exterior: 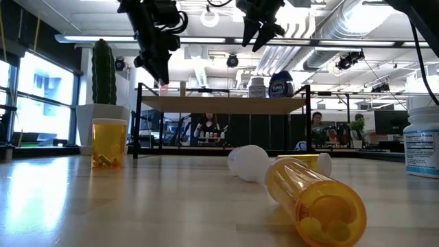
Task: Pick and place medicine bottles onto shelf by color
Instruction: Put the left pink pill bottle on the shelf, then put the right blue pill bottle on the shelf
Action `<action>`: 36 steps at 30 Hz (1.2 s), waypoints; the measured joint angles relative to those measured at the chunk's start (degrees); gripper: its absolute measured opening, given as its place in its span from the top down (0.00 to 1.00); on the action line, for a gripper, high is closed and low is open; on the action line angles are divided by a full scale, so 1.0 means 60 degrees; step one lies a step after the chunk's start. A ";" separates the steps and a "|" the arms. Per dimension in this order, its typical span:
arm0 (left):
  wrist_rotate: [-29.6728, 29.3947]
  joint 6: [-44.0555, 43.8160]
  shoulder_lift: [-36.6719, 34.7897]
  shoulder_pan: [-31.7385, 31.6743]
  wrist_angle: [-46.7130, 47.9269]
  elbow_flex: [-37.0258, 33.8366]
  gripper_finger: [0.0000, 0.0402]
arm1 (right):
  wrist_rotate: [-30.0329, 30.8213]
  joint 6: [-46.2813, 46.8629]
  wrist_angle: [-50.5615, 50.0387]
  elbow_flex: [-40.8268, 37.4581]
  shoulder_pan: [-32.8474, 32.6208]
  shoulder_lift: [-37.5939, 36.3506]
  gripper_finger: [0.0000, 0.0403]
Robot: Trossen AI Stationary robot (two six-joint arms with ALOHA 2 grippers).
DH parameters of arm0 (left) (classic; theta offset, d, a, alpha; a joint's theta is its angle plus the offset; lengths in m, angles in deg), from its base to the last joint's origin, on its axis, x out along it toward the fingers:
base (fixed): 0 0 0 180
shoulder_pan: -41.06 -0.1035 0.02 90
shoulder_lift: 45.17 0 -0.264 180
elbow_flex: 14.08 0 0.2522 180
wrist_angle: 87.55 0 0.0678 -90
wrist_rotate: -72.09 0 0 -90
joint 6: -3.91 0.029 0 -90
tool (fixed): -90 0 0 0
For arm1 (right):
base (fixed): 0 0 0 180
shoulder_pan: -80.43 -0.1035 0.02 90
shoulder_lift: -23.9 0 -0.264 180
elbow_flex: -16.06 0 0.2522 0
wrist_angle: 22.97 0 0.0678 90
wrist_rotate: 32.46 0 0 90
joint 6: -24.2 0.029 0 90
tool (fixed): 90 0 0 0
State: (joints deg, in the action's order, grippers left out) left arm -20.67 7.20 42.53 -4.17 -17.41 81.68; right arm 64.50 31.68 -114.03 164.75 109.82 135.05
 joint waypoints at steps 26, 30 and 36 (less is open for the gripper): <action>0.0002 -0.0302 -0.0302 0.0055 -0.0032 -0.0007 0.56 | -0.0196 -0.0261 -0.0004 -0.0004 -0.0047 -0.0025 0.42; 0.0106 -0.0398 -0.0441 0.0055 -0.0034 -0.0007 0.56 | -0.0193 -0.0428 -0.0004 -0.0004 -0.0086 -0.0025 0.42; 0.0106 -0.0480 -0.0742 0.0055 -0.0047 -0.0007 0.56 | -0.0197 -0.0508 -0.0004 -0.0004 -0.0092 -0.0030 0.42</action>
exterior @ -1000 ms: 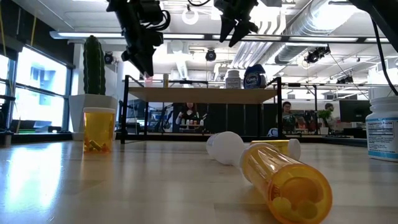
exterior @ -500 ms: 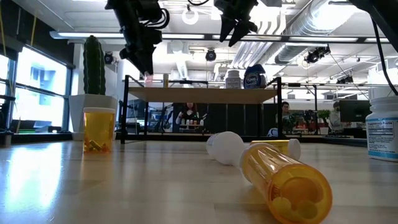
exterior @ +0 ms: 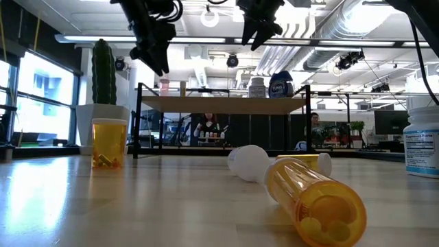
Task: Pick and place medicine bottles onto shelf by color
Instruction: Put the right blue pill bottle on the shelf
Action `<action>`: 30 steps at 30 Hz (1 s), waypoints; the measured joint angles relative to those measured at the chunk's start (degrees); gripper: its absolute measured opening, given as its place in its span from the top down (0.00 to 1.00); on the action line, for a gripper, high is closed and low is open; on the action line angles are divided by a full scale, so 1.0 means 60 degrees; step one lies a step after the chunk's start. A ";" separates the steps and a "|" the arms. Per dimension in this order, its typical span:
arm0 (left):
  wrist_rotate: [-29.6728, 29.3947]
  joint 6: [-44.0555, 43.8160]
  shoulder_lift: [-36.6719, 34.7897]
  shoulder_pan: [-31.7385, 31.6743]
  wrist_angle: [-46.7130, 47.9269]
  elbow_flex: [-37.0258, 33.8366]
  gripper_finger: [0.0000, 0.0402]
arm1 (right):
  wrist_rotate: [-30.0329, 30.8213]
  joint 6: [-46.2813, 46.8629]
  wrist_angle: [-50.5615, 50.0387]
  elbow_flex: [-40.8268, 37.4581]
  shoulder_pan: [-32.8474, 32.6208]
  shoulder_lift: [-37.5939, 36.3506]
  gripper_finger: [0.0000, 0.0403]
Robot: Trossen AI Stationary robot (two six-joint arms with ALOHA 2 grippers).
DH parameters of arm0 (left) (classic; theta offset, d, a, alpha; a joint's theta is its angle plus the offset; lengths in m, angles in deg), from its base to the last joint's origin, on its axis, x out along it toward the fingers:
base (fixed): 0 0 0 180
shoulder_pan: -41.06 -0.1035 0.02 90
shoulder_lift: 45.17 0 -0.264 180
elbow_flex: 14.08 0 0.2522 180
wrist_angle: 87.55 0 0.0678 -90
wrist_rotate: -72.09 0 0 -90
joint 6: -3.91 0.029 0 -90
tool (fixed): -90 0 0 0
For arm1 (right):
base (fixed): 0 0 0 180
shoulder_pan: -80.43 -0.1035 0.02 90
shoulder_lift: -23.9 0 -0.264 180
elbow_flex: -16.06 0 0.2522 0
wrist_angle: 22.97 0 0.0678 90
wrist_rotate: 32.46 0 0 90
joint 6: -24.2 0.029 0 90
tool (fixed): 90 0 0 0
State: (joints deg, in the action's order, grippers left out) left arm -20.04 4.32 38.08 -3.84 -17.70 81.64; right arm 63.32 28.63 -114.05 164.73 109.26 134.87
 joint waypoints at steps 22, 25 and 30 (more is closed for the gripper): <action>-0.0563 -0.0827 -0.2186 0.2500 0.0302 -0.0714 0.57 | -0.1234 -0.1068 -0.0643 -0.0322 -0.1833 -0.0031 0.42; -0.0574 -0.1078 -0.2589 0.2960 0.0053 -0.1451 0.57 | -0.1587 -0.0921 -0.0675 -0.0592 -0.2307 -0.0017 0.42; -0.0539 -0.1886 -0.3260 0.3763 -0.0080 -0.2422 0.57 | -0.1731 -0.0092 -0.0559 -0.0967 -0.3113 -0.0013 0.42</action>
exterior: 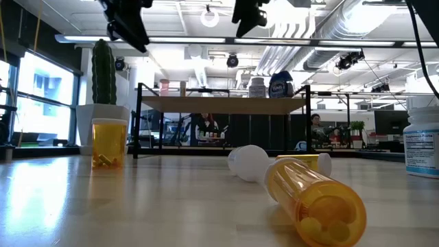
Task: Pick and place medicine bottles onto shelf by color
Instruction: Put the right blue pill bottle on the shelf
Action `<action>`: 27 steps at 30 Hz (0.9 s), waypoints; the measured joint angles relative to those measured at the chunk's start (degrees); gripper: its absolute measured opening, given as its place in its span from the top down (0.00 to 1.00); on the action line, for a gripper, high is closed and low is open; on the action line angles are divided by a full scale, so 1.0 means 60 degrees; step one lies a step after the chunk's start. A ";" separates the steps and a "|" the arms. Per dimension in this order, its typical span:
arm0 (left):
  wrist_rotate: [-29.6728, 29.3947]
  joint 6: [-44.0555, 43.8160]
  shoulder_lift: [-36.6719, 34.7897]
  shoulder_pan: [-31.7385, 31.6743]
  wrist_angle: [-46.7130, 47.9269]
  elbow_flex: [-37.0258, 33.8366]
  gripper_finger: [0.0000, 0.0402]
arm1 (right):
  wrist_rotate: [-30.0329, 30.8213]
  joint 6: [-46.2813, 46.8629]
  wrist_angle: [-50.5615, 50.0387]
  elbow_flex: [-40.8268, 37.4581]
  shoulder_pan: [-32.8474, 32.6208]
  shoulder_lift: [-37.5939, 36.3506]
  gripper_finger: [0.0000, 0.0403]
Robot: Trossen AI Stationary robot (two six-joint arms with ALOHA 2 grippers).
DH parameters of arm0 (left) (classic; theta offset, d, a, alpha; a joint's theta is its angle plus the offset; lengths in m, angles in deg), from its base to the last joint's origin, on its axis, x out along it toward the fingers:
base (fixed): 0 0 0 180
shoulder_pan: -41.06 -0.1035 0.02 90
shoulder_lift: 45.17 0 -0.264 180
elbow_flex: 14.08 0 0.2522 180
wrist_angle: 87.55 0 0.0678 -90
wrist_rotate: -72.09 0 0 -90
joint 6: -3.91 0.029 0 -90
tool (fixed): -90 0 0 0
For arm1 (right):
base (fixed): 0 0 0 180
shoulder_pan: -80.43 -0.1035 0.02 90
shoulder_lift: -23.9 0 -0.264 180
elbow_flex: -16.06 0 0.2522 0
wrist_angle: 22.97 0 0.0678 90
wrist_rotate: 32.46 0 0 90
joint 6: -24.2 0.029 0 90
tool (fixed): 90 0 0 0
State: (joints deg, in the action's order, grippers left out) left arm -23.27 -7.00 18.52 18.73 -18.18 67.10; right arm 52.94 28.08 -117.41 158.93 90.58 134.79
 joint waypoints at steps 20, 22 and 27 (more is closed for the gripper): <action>-0.0492 -0.1178 -0.1561 0.3096 -0.0087 -0.1532 0.57 | 0.1366 0.3134 -0.1412 -0.0122 -0.2951 0.0000 0.42; -0.0502 -0.1172 -0.1553 0.3223 -0.0064 -0.1629 0.57 | 0.1773 0.3577 -0.1572 -0.0122 -0.3218 0.0000 0.42; -0.0500 -0.1181 -0.1546 0.3477 -0.0088 -0.1789 0.57 | 0.2191 0.4375 -0.1543 -0.0673 -0.3733 -0.0015 0.42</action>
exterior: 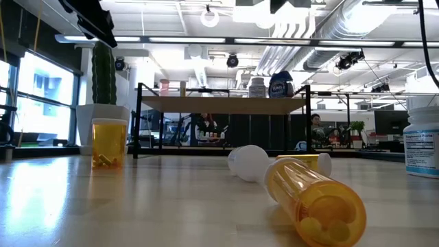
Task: Pick and place medicine bottles onto shelf by color
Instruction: Put the right blue pill bottle on the shelf
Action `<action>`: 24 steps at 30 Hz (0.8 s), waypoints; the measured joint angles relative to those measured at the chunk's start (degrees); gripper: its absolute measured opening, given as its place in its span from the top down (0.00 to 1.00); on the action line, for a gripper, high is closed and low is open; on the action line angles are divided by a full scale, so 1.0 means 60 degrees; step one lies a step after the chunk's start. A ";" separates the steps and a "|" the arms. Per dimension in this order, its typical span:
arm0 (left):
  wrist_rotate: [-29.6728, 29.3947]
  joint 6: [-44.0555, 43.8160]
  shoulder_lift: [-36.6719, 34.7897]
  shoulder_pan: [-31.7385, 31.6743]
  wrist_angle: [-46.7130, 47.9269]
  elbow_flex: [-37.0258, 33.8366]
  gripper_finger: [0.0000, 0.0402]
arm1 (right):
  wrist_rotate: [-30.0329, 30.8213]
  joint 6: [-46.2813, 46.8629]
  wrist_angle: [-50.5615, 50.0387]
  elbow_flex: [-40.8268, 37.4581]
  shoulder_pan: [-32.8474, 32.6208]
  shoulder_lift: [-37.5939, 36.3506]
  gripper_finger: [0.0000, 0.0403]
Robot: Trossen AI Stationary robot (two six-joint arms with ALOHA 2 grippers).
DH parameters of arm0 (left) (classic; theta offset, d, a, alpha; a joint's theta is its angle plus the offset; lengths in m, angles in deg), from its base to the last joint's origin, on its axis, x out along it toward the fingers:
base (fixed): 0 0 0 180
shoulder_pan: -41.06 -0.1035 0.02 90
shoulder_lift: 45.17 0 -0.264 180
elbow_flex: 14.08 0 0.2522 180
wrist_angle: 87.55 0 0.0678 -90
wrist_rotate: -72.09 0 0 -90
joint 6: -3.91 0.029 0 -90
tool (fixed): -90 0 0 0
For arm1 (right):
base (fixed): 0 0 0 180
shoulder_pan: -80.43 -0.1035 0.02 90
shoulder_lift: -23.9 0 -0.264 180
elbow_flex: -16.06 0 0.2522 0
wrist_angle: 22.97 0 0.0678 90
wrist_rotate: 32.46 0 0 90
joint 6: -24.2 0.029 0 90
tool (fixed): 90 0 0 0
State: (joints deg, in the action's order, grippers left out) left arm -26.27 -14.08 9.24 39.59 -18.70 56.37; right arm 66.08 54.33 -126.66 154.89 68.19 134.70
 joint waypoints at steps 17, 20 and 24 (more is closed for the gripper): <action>0.0001 -0.0077 -0.0004 0.0210 0.0004 0.0000 0.57 | -0.1744 0.0918 0.1451 -0.4536 -0.0875 0.0018 0.42; 0.0001 -0.0077 -0.0004 0.0210 0.0004 0.0000 0.57 | -0.1949 0.0987 0.2459 -0.4895 -0.0912 0.0018 0.42; 0.0001 -0.0077 -0.0004 0.0210 0.0004 0.0000 0.57 | -0.1819 0.1203 0.3512 -0.5258 -0.0904 0.0018 0.42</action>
State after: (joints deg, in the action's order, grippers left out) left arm -26.27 -14.55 9.22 40.85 -18.68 56.37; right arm 55.17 61.55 -105.59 123.34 62.76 134.81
